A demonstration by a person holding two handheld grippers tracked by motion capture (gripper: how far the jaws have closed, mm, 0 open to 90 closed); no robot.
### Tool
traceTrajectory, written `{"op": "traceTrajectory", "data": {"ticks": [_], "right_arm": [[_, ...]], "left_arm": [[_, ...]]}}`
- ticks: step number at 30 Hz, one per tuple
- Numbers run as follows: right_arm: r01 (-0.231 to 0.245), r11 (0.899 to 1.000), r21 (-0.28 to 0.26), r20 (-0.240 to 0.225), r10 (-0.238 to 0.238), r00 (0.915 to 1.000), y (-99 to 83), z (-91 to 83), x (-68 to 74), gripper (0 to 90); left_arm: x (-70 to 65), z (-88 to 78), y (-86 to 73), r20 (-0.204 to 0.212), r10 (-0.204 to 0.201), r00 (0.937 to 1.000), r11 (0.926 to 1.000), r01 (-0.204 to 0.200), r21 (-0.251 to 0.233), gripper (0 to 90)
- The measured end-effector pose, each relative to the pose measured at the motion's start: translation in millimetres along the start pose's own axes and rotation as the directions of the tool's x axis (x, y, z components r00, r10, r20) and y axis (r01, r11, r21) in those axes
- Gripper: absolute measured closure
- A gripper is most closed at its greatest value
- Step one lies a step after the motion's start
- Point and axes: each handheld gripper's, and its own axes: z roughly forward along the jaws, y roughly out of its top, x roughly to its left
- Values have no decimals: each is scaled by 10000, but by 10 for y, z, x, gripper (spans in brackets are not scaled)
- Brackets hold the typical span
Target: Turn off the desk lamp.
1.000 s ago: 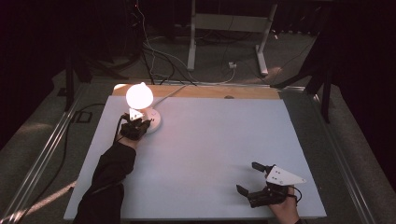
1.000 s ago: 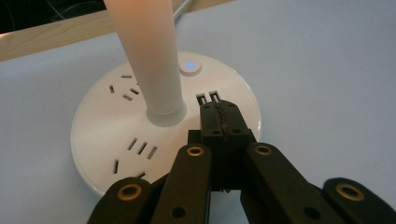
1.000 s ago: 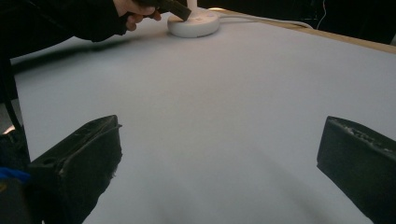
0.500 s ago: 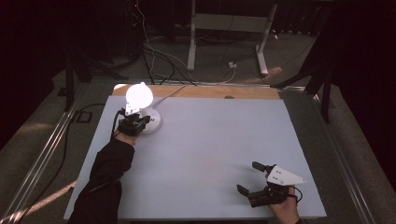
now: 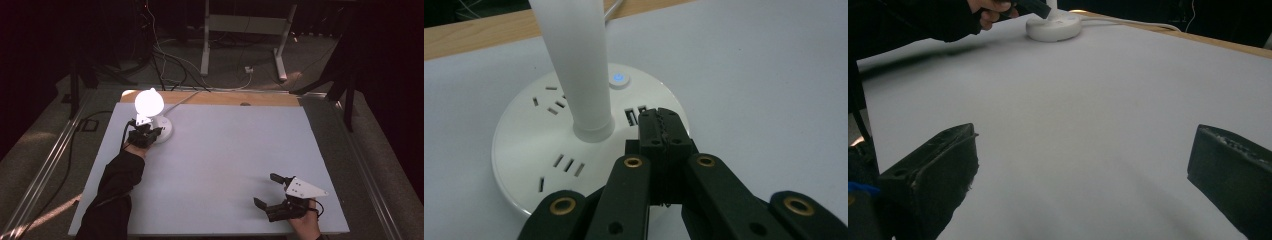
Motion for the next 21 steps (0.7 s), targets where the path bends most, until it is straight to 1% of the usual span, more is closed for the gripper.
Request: {"op": "traceTrajectory", "data": {"ticks": [3,8,9,11,13,14,15,16,19,21], "right_arm": [[1,10000,8,0,-1,10000,-1,1,2,0],[16,10000,14,7,-16,10000,0,0,3,0],[10,10000,5,-1,-10,10000,-1,-1,2,0],[4,10000,4,8,-4,10000,-1,-1,1,0],[19,10000,6,4,-19,10000,-2,2,-1,0],[23,10000,27,2,-23,10000,-2,4,2,0],[23,10000,27,2,-23,10000,-2,4,2,0],[41,10000,22,-11,-41,10000,-1,3,7,0],[48,10000,26,-10,-48,10000,-2,2,7,0],[15,10000,44,-17,-15,10000,-3,9,-1,0]], "left_arm": [[13,13,-23,0,-83,10000,10000,83,-13,900],[9,34,-45,-27,-40,10000,10000,40,25,900],[10,36,-46,45,-18,10000,10000,18,28,900],[2,39,-43,-89,55,9999,10000,-54,40,900],[-5,39,-36,-99,135,9999,9999,-134,109,900],[6,36,-35,-262,208,9994,9996,-203,186,900],[6,36,-35,-262,208,9994,9996,-203,186,900],[22,34,-48,-159,133,9998,9999,-132,101,900],[18,31,-51,-222,245,9995,9996,-243,120,900],[27,35,-47,-170,160,9997,9998,-158,94,900]]}}
